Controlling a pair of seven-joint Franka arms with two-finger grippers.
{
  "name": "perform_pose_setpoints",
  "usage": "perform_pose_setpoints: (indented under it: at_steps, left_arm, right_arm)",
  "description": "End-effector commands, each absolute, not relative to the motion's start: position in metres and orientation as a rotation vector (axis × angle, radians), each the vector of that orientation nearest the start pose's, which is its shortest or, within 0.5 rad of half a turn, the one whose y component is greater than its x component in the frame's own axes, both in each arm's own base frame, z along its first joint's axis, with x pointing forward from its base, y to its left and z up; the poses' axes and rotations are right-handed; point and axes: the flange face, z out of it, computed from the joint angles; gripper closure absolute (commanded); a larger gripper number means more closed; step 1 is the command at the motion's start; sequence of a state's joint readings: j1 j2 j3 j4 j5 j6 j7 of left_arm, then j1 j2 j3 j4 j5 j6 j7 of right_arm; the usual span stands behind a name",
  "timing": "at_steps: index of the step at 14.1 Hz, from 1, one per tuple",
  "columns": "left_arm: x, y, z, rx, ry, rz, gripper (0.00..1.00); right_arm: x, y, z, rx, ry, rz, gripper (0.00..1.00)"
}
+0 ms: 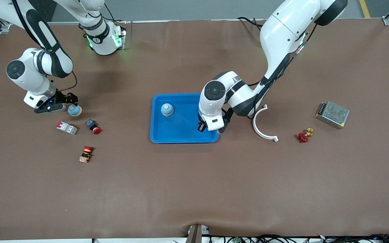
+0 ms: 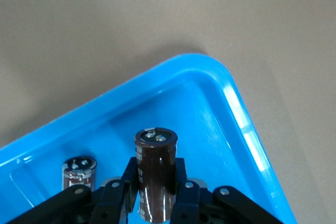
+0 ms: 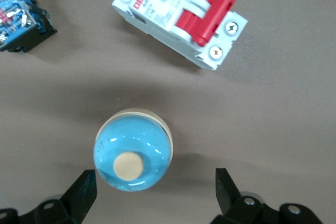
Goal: Place electrolytic capacitor and blue bell in tray
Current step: 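Lower the second capacitor into the tray with the left gripper and release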
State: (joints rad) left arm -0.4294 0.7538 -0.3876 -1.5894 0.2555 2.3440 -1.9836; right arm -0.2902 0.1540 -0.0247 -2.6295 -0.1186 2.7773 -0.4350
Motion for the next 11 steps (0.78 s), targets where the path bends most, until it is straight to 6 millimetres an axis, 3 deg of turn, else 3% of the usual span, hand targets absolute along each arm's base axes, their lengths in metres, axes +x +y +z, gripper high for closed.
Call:
perform_pose_setpoints:
  at_steps: [1, 3, 4, 6, 7, 10, 11]
  left_arm:
    - [0.52, -0.495, 0.214, -2.755, -1.702, 0.07, 1.0]
    - [0.52, -0.495, 0.205, -2.749, -1.696, 0.08, 1.0]
    - [0.52, -0.494, 0.204, -2.747, -1.698, 0.081, 0.91]
    - [0.521, -0.494, 0.203, -2.745, -1.698, 0.083, 0.44]
    - [0.521, -0.494, 0.205, -2.749, -1.696, 0.077, 0.02]
    - [0.532, -0.488, 0.233, -2.768, -1.704, 0.014, 0.0]
    - [0.536, -0.484, 0.245, -2.765, -1.713, -0.001, 0.0]
  right_arm:
    - [0.409, -0.12, 0.19, -3.158, -0.33, 0.012, 0.0]
    - [0.408, -0.119, 0.183, -3.155, -0.331, 0.016, 0.0]
    - [0.408, -0.119, 0.18, -3.157, -0.331, 0.006, 0.0]
    - [0.409, -0.118, 0.173, -3.157, -0.335, -0.004, 0.0]
    - [0.408, -0.117, 0.172, -3.155, -0.337, -0.002, 0.0]
    - [0.41, -0.112, 0.172, -3.156, -0.335, -0.003, 0.0]
    - [0.41, -0.111, 0.172, -3.155, -0.337, -0.003, 0.16]
